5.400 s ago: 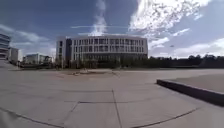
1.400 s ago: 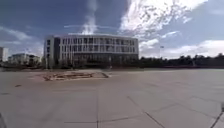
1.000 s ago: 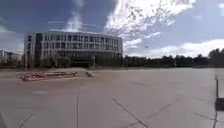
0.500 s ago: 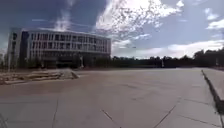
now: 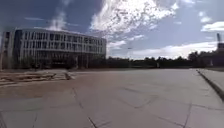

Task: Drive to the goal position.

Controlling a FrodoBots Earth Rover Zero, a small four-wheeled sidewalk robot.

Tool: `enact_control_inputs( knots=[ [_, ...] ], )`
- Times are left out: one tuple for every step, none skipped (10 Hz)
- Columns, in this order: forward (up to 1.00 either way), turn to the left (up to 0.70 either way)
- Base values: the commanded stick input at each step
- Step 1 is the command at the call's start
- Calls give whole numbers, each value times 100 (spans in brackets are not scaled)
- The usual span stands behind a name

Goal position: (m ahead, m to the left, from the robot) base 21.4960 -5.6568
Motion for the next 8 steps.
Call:
enact_control_inputs(
  knots=[
    [70,-15],
    [70,-12],
    [70,-9],
    [70,-8],
    [70,-1],
    [70,-1],
    [70,-1],
    [70,-1]
  ],
)
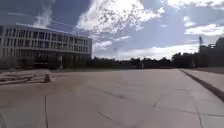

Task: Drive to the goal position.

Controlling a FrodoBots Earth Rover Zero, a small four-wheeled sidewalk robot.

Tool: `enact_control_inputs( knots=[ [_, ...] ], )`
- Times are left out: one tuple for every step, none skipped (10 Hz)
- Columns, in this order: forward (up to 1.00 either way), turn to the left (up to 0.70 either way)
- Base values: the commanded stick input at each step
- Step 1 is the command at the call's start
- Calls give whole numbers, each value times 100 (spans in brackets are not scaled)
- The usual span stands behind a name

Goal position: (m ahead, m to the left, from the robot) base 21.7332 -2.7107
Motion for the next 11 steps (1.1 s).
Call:
enact_control_inputs(
  knots=[
    [70,-1],
    [70,-1],
    [70,-1],
    [70,-1],
    [70,-1],
    [70,-1],
    [70,-1],
    [70,-1],
    [70,-1],
    [70,-1],
    [70,-1]
  ],
)
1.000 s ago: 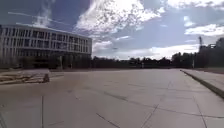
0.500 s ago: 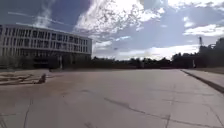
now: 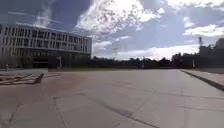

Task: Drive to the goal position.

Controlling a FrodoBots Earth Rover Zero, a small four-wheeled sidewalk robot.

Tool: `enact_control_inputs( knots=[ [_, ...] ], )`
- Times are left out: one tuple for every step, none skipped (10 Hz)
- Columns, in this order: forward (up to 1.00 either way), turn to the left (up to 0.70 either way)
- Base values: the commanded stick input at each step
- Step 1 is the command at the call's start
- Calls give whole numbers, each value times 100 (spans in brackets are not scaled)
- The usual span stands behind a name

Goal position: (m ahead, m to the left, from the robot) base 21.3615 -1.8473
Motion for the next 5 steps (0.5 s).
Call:
enact_control_inputs(
  knots=[
    [70,-1],
    [70,-1],
    [70,-1],
    [70,-1],
    [70,-1]
  ],
)
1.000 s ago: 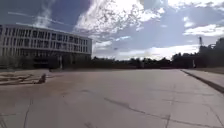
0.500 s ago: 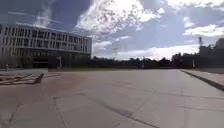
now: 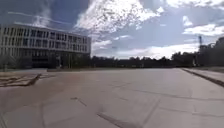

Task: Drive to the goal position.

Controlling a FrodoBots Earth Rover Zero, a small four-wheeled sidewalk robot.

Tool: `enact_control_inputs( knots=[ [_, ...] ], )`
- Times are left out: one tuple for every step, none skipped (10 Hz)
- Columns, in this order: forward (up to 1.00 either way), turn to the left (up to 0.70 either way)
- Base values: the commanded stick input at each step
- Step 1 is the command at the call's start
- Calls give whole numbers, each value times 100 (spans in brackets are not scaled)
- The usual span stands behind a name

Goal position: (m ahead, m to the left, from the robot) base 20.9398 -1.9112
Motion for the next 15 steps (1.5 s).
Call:
enact_control_inputs(
  knots=[
    [70,-1],
    [70,-1],
    [70,-1],
    [70,-1],
    [70,-1],
    [70,-1],
    [70,-1],
    [70,-1],
    [70,-1],
    [70,-1],
    [70,-1],
    [70,-1],
    [70,-1],
    [70,-1],
    [70,-1]
  ],
)
